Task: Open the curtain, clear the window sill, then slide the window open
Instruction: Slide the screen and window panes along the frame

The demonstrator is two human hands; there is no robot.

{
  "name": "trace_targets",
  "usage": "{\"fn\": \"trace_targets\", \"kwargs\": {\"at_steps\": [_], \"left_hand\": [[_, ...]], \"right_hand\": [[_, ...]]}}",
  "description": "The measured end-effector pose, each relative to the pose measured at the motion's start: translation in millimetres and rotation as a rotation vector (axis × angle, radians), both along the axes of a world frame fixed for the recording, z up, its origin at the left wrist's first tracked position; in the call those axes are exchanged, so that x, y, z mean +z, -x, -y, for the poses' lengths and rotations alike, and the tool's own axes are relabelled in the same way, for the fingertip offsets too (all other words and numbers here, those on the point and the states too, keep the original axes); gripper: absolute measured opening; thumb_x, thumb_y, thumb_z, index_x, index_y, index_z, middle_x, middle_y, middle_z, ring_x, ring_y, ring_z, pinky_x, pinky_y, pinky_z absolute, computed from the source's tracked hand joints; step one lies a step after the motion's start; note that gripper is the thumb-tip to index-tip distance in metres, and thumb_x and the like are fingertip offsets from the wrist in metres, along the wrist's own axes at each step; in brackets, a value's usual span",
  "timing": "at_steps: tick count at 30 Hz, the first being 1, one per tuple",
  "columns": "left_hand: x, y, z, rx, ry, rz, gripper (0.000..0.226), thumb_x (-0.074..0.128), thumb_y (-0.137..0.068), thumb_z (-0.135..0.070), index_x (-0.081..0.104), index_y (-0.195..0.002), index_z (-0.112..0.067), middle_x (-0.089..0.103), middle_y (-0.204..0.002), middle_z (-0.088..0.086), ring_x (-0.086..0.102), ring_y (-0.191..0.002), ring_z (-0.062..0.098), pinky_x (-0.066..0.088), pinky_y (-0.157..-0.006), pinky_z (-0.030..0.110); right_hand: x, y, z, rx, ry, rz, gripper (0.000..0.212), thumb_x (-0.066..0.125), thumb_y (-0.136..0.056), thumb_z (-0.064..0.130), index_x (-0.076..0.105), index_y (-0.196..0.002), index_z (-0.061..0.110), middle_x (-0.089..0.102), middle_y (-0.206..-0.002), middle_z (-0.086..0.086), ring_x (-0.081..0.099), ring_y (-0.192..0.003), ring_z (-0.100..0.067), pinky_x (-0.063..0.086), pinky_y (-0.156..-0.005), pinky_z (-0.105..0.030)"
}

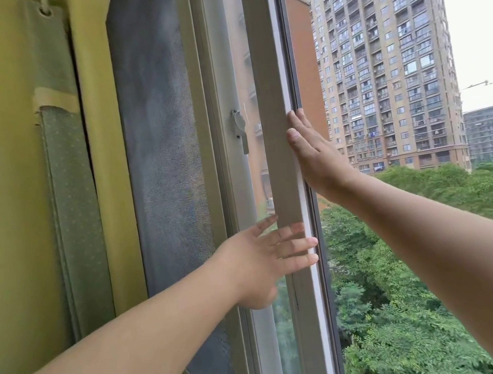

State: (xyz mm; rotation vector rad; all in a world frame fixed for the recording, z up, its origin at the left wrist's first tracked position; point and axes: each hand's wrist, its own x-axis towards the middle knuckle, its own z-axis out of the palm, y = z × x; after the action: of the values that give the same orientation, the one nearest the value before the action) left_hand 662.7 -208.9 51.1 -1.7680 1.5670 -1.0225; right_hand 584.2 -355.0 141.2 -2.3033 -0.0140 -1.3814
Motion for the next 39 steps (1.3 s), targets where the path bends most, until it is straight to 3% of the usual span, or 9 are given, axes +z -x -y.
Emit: {"fn": "trace_targets", "kwargs": {"at_steps": [6, 15, 18, 39], "left_hand": [[1, -23, -2, 0.054, -0.005, 0.048, 0.064, 0.028, -0.096, -0.035, -0.003, -0.152, -0.032, -0.013, -0.16, -0.009, -0.021, -0.143, 0.015, -0.019, -0.113, 0.047], [3, -54, -6, 0.058, 0.002, 0.116, 0.06, 0.021, -0.098, -0.046, 0.002, -0.152, -0.031, -0.004, -0.161, -0.009, -0.02, -0.144, 0.017, -0.027, -0.107, 0.051], [2, -64, -6, 0.067, 0.006, 0.134, 0.058, 0.019, -0.098, -0.047, 0.006, -0.152, -0.031, 0.0, -0.161, -0.008, -0.017, -0.145, 0.017, -0.026, -0.108, 0.052], [3, -79, -3, 0.04, 0.013, 0.128, 0.058, 0.022, -0.098, -0.045, 0.003, -0.152, -0.035, -0.003, -0.161, -0.012, -0.017, -0.145, 0.016, -0.022, -0.111, 0.049]], "right_hand": [[1, -33, 1, 0.0, 0.018, -0.016, 0.052, 0.021, -0.105, 0.03, 0.014, -0.155, 0.016, 0.003, -0.164, 0.0, 0.0, -0.149, -0.006, 0.002, -0.097, -0.002], [1, -73, -1, 0.046, 0.015, -0.024, 0.052, 0.017, -0.106, 0.028, 0.011, -0.154, 0.01, 0.001, -0.164, -0.003, -0.004, -0.149, -0.007, -0.003, -0.106, -0.01], [2, -84, -3, 0.047, 0.053, -0.035, 0.05, 0.013, -0.107, 0.023, 0.01, -0.153, 0.007, 0.004, -0.164, -0.005, -0.005, -0.15, -0.011, -0.004, -0.107, -0.011], [-4, -98, -2, 0.042, 0.006, 0.0, 0.054, 0.016, -0.106, 0.031, 0.007, -0.155, 0.011, -0.004, -0.164, -0.003, -0.008, -0.149, -0.008, -0.006, -0.11, -0.014]]}}
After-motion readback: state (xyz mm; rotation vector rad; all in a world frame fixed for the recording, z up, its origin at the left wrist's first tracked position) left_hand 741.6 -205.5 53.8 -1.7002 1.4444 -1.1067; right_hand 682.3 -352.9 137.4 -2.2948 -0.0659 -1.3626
